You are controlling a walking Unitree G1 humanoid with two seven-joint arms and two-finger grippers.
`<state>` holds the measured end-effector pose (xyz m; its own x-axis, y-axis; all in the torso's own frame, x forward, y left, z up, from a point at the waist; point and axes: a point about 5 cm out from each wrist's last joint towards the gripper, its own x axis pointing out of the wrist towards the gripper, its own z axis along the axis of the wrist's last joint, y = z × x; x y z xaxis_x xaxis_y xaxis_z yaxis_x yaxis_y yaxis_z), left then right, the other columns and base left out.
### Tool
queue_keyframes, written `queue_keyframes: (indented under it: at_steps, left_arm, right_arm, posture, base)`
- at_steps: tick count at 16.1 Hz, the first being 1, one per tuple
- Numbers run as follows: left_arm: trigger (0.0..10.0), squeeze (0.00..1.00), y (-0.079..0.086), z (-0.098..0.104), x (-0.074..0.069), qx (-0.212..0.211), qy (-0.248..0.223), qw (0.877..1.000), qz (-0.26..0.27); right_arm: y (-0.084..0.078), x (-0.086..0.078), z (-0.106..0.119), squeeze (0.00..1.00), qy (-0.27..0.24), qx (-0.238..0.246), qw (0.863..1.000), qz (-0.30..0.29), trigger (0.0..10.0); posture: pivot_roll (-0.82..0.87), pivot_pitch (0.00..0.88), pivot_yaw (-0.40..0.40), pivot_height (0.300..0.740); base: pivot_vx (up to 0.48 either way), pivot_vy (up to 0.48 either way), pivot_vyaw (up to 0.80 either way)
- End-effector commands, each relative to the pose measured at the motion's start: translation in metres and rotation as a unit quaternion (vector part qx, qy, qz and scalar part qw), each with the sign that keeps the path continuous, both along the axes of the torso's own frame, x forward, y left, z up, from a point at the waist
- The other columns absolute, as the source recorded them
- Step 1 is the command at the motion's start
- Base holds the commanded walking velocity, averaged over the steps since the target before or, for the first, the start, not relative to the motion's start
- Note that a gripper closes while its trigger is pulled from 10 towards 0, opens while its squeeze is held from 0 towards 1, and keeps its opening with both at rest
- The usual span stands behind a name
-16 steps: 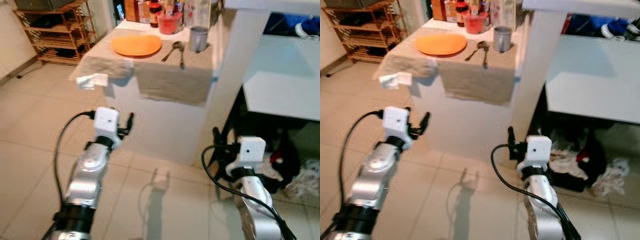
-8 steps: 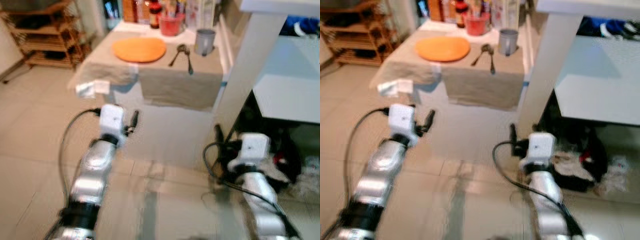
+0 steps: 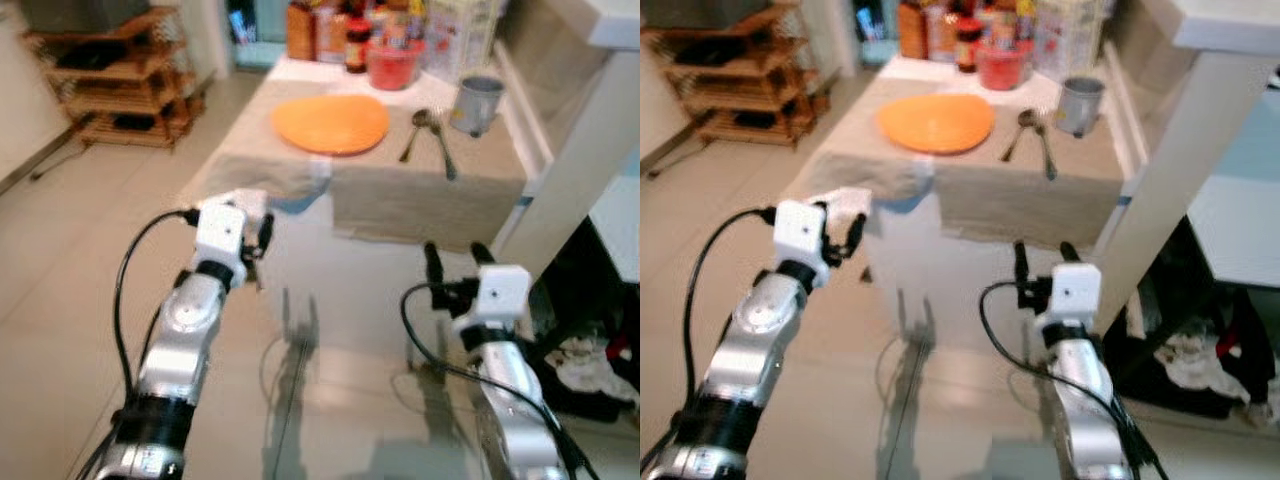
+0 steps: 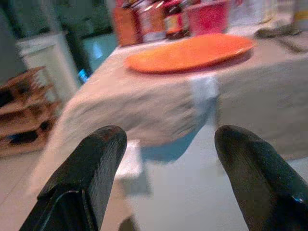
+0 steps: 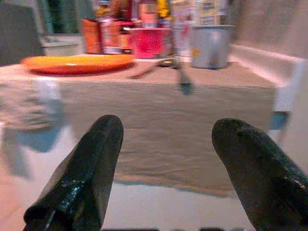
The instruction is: Setting the table
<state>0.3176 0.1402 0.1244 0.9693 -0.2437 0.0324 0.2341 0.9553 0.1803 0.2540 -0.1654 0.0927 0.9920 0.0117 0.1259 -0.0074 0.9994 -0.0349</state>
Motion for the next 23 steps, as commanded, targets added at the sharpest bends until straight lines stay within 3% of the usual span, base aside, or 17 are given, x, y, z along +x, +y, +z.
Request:
queue_keyframes:
  at_steps: [1,7,10,13,16,19,21,23]
  left_arm:
    - [10.0,0.00,-0.001,0.005,0.001,0.012,-0.012,1.000,-0.007]
    - [10.0,0.00,-0.003,0.004,0.005,0.019,-0.008,1.000,-0.012]
    - [10.0,0.00,-0.002,0.005,0.005,0.019,-0.015,1.000,-0.007]
    - [10.0,0.00,0.002,0.017,0.011,0.009,-0.033,0.999,0.007]
    - [10.0,0.00,-0.002,0.036,0.028,-0.016,-0.028,0.999,0.006]
    - [10.0,0.00,0.001,0.042,0.033,-0.001,-0.045,0.999,-0.002]
    - [10.0,0.00,-0.003,0.041,0.029,0.015,-0.063,0.998,-0.021]
    - [10.0,0.00,-0.006,0.034,0.027,0.009,-0.049,0.999,-0.023]
  right_arm:
    - [0.000,0.003,0.011,0.00,-0.026,-0.005,1.000,-0.004,10.0]
    - [0.002,0.001,0.007,0.00,-0.019,-0.005,1.000,0.000,10.0]
    - [0.001,0.000,0.012,0.00,-0.028,-0.009,1.000,0.000,10.0]
    - [0.001,-0.002,0.019,0.00,-0.042,-0.016,0.999,0.001,10.0]
    - [0.002,-0.001,0.019,0.00,-0.043,-0.016,0.999,0.002,10.0]
    - [0.002,0.002,0.023,0.00,-0.049,-0.018,0.999,-0.002,10.0]
    - [-0.010,0.004,0.036,0.00,-0.082,-0.040,0.995,-0.040,10.0]
    - [-0.022,0.007,0.040,0.00,-0.082,-0.035,0.994,-0.069,10.0]
  posture:
    - [0.00,0.000,0.038,0.740]
    - [0.00,0.000,0.038,0.740]
    - [0.00,0.000,0.036,0.740]
    - [-0.01,0.000,0.037,0.740]
    - [-0.01,0.000,0.040,0.740]
    - [-0.01,0.000,0.045,0.740]
    - [-0.01,0.000,0.046,0.740]
    - [-0.01,0.000,0.047,0.740]
  base:
    - [0.446,0.000,0.00]
    - [0.474,0.000,0.00]
    - [0.000,0.000,0.00]
    - [0.000,0.000,0.00]
    - [0.000,0.000,0.00]
    - [0.000,0.000,0.00]
    - [0.000,0.000,0.00]
    - [0.000,0.000,0.00]
